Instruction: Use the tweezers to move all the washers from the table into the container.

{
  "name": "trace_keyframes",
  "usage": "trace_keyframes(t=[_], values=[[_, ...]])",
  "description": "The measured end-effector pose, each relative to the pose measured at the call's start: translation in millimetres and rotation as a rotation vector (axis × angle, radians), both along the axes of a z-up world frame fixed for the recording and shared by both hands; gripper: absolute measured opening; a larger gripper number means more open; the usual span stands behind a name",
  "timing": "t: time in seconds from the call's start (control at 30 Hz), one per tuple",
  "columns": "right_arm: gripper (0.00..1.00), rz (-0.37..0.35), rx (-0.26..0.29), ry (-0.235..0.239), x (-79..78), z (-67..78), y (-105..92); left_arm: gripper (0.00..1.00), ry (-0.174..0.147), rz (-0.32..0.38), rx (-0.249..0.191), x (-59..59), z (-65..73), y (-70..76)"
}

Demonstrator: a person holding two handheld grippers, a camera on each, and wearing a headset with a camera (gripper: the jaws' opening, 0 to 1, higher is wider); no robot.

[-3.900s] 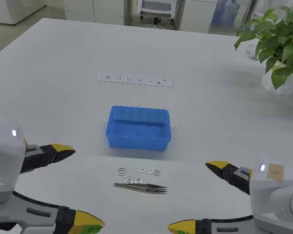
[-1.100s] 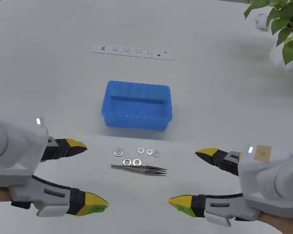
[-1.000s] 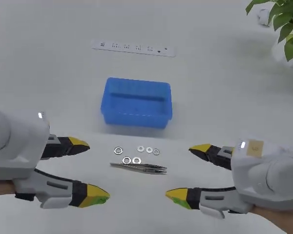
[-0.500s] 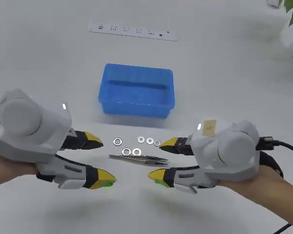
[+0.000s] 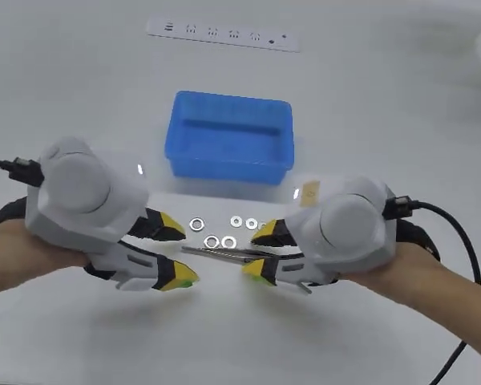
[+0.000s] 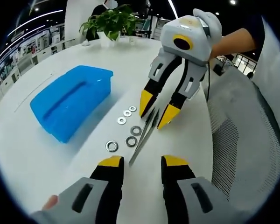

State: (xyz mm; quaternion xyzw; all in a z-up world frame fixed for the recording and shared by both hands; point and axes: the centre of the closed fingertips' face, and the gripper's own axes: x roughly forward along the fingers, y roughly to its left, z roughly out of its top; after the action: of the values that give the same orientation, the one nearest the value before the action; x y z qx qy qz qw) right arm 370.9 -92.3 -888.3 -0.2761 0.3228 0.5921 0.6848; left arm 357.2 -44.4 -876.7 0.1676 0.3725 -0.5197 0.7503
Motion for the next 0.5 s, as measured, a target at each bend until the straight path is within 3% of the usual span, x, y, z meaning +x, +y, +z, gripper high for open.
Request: trace_keyframes(t=[0.13,0.27,0.3,0.4,0.5], values=[[0.18,0.026,-0.023,-0.006,-1.2,-2.2,-0.5,0.3,-0.015,-0.041,0.029,0.1,-2.4,-1.6],[0.17,0.038,-0.032,-0.013,-0.8,-2.0,-0.3,0.27,-0.035,-0.093,0.097,0.0,-9.8,0.9],[0.16,0.04,-0.035,-0.015,-0.6,-2.0,-0.5,0.25,-0.069,-0.132,0.084,2.1,-7.6,-3.3],[0.15,0.05,-0.046,-0.024,-0.1,-2.2,-0.7,0.18,-0.077,-0.107,0.121,8.3,-10.1,1.5],[0.14,0.064,-0.055,-0.037,0.5,-2.3,-0.6,0.11,-0.111,-0.149,0.147,11.9,-10.1,3.3]])
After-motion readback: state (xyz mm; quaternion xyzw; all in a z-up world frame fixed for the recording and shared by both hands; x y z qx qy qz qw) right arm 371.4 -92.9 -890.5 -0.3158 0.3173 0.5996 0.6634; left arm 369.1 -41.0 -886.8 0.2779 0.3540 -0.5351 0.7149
